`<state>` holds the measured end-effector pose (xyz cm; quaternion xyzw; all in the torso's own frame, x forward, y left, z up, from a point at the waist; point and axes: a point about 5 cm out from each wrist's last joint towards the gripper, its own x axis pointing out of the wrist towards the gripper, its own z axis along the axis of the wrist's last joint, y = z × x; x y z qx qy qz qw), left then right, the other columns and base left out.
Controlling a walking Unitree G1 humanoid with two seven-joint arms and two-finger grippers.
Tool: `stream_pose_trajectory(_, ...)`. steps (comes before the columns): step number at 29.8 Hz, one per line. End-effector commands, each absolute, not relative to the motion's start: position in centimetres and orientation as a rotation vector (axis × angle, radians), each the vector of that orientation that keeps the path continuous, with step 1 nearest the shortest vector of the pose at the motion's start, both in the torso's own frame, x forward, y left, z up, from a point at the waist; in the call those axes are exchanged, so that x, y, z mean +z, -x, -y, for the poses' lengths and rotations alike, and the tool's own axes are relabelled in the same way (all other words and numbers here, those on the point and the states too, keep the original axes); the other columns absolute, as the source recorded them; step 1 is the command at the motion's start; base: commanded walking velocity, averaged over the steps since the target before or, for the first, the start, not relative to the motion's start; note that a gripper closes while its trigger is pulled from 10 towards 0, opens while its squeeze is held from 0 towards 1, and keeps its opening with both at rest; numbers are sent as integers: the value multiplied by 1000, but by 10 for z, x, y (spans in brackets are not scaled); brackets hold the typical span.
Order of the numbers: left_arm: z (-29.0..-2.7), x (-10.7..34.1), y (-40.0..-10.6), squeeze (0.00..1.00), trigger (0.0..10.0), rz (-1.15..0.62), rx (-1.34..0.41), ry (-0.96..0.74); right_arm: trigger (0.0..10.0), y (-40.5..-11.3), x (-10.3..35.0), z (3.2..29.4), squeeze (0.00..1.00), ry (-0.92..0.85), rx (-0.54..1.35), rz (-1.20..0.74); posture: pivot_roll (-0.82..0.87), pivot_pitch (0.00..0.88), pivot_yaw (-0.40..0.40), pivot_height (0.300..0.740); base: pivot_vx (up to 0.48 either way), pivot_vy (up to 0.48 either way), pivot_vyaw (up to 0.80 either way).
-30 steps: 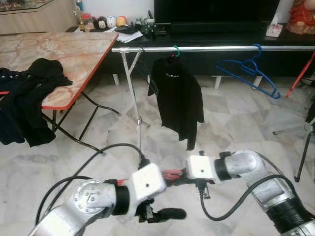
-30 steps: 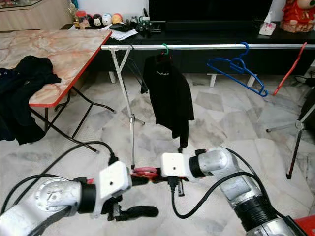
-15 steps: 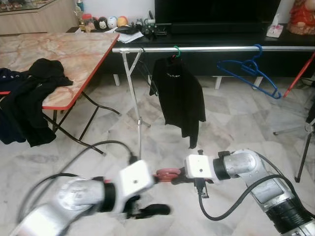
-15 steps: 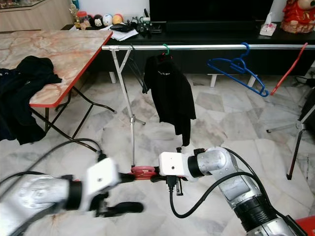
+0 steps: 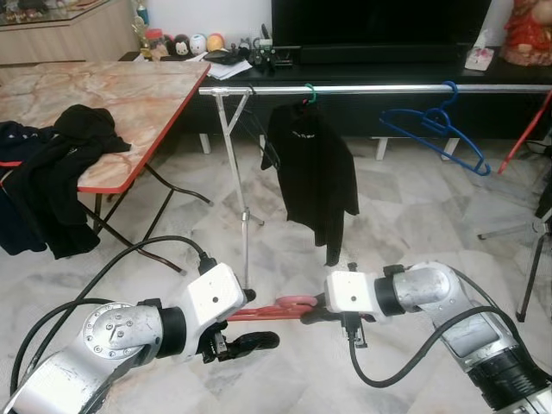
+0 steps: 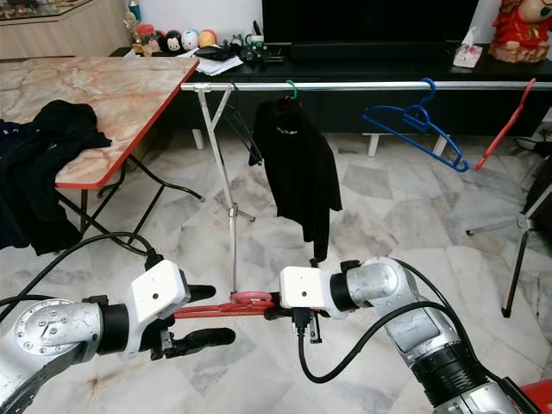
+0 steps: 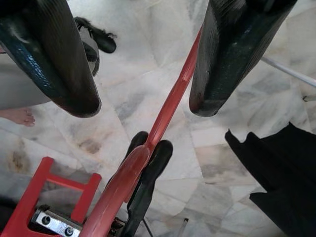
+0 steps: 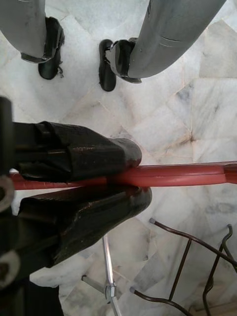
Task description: Hang hanger
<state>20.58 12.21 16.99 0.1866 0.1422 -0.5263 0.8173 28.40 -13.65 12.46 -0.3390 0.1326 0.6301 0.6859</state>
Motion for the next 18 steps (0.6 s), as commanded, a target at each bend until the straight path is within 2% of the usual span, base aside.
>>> stream_pose_trajectory(1, -120, 172, -208, 47, 10000, -282, -1126, -416, 10000, -282, 130, 131, 0, 769, 1436, -269, -14, 40, 49, 740, 0, 0, 0)
stream_pose_trajectory(6, -114, 174, -207, 47, 10000, -261, -1150, -399, 10000, -280, 131, 131, 0, 768, 1446, -269, -14, 40, 49, 740, 0, 0, 0)
stream_pose_trajectory(7, -112, 173, -207, 1000, 10000, -262, -1159, -405, 10000, -279, 133, 130, 0, 767, 1452, -264, -17, 43, 52, 740, 0, 0, 0)
stream_pose_trajectory(11, -110, 171, -210, 1000, 10000, -265, -1165, -428, 10000, -276, 135, 128, 0, 773, 1474, -260, -18, 44, 53, 740, 0, 0, 0)
stream_pose_trajectory(12, -111, 171, -210, 925, 10000, -266, -1165, -435, 10000, -276, 135, 128, 0, 772, 1477, -259, -18, 45, 54, 740, 0, 0, 0)
stream_pose_trajectory(13, -112, 171, -210, 0, 10000, -277, -1175, -447, 10000, -274, 136, 127, 0, 771, 1482, -259, -17, 46, 55, 740, 0, 0, 0)
stream_pose_trajectory(18, -112, 169, -209, 0, 10000, -299, -1197, -451, 10000, -273, 141, 125, 0, 773, 1495, -244, -17, 45, 56, 740, 0, 0, 0)
